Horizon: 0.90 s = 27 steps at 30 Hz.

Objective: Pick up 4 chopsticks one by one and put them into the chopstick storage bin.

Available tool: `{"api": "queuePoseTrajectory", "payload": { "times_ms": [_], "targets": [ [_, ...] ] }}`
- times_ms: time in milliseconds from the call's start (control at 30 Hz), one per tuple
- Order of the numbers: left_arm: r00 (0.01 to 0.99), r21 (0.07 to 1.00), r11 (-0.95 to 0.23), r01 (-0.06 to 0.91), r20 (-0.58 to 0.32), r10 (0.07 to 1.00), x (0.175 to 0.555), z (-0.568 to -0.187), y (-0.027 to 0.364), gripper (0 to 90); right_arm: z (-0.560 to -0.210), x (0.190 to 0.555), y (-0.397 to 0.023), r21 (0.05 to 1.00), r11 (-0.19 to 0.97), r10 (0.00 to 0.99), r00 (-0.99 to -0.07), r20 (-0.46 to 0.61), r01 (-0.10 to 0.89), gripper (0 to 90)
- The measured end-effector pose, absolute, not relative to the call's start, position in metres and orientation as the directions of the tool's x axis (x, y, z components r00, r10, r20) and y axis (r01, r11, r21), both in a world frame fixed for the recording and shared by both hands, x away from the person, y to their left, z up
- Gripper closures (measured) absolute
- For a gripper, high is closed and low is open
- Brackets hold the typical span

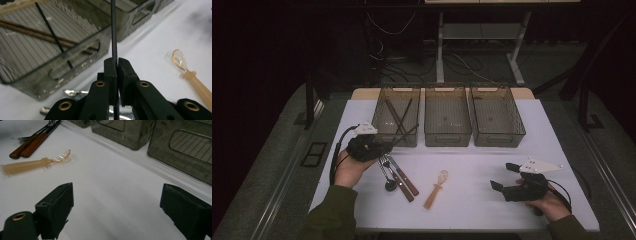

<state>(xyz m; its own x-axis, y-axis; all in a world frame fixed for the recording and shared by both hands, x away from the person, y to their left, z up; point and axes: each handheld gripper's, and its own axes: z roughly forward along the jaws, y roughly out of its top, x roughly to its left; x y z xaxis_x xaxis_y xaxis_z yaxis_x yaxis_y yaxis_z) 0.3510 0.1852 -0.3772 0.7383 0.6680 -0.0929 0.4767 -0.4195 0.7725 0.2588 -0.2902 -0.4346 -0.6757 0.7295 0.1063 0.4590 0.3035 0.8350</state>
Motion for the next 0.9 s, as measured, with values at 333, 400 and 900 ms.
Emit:
{"api": "queuePoseTrajectory", "payload": {
  "times_ms": [333, 400, 900],
  "targets": [
    [0.734, 0.777, -0.427, 0.462, -0.064, 0.677, 0.376, -0.356, 0.176, 85.2, -0.435, 0.259, -0.29, 0.835, 0.303, 0.73, -0.675, 0.106, 0.459, 11.7],
    [0.728, 0.779, -0.423, 0.463, -0.063, 0.683, 0.382, -0.352, 0.175, 85.2, -0.435, 0.259, -0.291, 0.835, 0.303, 0.731, -0.675, 0.106, 0.46, 11.7],
    [0.687, 0.783, -0.39, 0.485, -0.065, 0.724, 0.43, -0.337, 0.168, 85.2, -0.434, 0.258, -0.291, 0.839, 0.293, 0.729, -0.675, 0.114, 0.458, 11.8]
  ]
}}
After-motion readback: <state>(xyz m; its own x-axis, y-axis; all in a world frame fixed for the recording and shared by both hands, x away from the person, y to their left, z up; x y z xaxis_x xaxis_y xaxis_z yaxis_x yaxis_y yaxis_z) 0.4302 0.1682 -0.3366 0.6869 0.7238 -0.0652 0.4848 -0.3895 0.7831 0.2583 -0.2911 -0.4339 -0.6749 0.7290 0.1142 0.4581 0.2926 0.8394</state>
